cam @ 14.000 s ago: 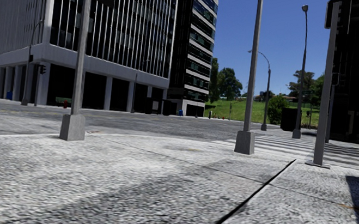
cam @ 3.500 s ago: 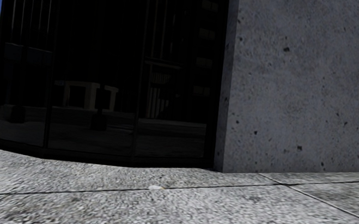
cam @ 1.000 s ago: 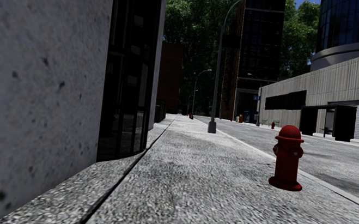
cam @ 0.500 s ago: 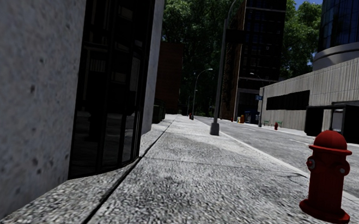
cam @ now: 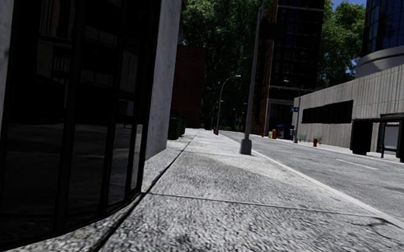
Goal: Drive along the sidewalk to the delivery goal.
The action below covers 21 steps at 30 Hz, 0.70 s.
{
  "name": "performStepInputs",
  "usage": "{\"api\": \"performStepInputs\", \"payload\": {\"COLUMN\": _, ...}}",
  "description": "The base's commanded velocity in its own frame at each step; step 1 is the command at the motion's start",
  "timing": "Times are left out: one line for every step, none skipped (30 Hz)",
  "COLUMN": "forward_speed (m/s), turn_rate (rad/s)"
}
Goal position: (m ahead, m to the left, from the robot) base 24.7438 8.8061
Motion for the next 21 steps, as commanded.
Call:
{"api": "performStepInputs", "payload": {"forward_speed": 1.73, "turn_rate": 0.0}}
{"api": "performStepInputs", "payload": {"forward_speed": 1.73, "turn_rate": 0.0}}
{"api": "performStepInputs", "payload": {"forward_speed": 1.73, "turn_rate": 0.0}}
{"api": "performStepInputs", "payload": {"forward_speed": 1.73, "turn_rate": 0.0}}
{"api": "performStepInputs", "payload": {"forward_speed": 1.73, "turn_rate": 0.0}}
{"api": "performStepInputs", "payload": {"forward_speed": 1.73, "turn_rate": 0.0}}
{"api": "performStepInputs", "payload": {"forward_speed": 1.73, "turn_rate": 0.0}}
{"api": "performStepInputs", "payload": {"forward_speed": 1.73, "turn_rate": 0.0}}
{"api": "performStepInputs", "payload": {"forward_speed": 1.73, "turn_rate": 0.0}}
{"api": "performStepInputs", "payload": {"forward_speed": 1.73, "turn_rate": 0.0}}
{"api": "performStepInputs", "payload": {"forward_speed": 1.73, "turn_rate": 0.0}}
{"api": "performStepInputs", "payload": {"forward_speed": 1.73, "turn_rate": 0.0}}
{"api": "performStepInputs", "payload": {"forward_speed": 1.73, "turn_rate": 0.0}}
{"api": "performStepInputs", "payload": {"forward_speed": 1.73, "turn_rate": 0.0}}
{"api": "performStepInputs", "payload": {"forward_speed": 1.73, "turn_rate": 0.0}}
{"api": "performStepInputs", "payload": {"forward_speed": 1.73, "turn_rate": 0.0}}
{"api": "performStepInputs", "payload": {"forward_speed": 1.73, "turn_rate": 0.0}}
{"api": "performStepInputs", "payload": {"forward_speed": 1.73, "turn_rate": 0.0}}
{"api": "performStepInputs", "payload": {"forward_speed": 1.73, "turn_rate": 0.0}}
{"api": "performStepInputs", "payload": {"forward_speed": 1.73, "turn_rate": 0.0}}
{"api": "performStepInputs", "payload": {"forward_speed": 1.73, "turn_rate": 0.0}}
